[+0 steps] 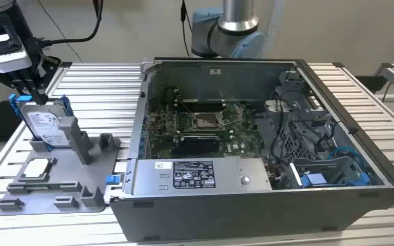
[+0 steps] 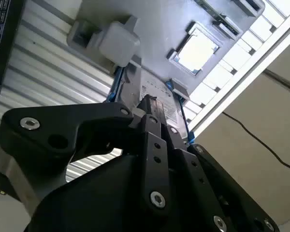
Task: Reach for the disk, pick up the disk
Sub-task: 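Reach for the disk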
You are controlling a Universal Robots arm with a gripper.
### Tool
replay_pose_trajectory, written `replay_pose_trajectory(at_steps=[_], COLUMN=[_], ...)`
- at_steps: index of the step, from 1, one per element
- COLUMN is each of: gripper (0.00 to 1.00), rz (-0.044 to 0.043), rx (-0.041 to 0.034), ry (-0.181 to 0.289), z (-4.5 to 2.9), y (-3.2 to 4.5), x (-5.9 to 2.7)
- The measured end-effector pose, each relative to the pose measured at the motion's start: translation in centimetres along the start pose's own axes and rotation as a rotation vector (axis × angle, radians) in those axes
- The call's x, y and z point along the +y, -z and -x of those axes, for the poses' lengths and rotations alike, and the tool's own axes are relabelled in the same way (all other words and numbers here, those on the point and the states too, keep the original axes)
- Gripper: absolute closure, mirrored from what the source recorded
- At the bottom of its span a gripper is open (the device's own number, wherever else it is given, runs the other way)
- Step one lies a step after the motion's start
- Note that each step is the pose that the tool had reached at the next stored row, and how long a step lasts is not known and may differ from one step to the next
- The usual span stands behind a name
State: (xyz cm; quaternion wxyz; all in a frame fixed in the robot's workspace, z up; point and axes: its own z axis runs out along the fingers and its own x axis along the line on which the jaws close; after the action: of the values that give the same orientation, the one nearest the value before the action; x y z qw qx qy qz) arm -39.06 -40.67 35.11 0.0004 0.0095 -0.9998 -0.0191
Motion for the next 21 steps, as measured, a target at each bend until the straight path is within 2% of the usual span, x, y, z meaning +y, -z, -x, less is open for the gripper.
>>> replay_pose_trajectory(at_steps=[14, 18, 21], gripper=[1.00, 1.00, 1.00], rz=[-0.0001, 0.0000, 0.0000], rx=[0.0001, 0.0000, 0.0001], ry=[0.000, 0.000, 0.000], z=[0.00, -0.20, -1.27], y=[0.00, -0.05, -0.08], x=[0.04, 1.26, 1.72])
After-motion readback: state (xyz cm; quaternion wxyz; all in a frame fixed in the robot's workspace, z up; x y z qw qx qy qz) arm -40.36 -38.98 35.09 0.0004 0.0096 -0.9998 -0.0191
